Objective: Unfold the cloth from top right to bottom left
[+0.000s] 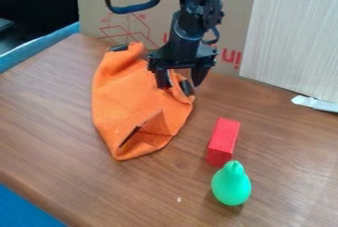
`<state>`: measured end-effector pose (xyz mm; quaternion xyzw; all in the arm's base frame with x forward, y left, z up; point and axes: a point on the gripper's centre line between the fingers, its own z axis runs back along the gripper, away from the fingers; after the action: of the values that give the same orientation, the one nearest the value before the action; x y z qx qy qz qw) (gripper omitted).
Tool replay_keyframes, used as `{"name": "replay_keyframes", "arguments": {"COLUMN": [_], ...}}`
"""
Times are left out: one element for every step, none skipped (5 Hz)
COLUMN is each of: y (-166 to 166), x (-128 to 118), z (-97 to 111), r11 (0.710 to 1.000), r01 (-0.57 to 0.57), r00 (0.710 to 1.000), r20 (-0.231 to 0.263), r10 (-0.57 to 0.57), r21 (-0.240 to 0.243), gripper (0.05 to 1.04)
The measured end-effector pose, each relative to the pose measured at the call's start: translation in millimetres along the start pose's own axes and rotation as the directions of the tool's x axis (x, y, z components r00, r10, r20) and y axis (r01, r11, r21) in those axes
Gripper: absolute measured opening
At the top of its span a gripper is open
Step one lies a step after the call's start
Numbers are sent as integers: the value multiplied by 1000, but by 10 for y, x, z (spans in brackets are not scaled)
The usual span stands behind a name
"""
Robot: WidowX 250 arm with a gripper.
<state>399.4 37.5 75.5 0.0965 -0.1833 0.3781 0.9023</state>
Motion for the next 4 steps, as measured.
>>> {"name": "replay_keyframes", "arguments": {"y": [43,65,135,189], "x": [28,53,-5,11], "z": [-59,-55,-118,-9], "r11": [1000,1000,998,999], "r01": [-2,12,50,51], "r00": [1000,1000,999,999], "r20": [-2,11,0,-15], "r10": [2,-13,-50,-51], "r21": [18,28,49,16], "gripper": [807,505,218,91]}}
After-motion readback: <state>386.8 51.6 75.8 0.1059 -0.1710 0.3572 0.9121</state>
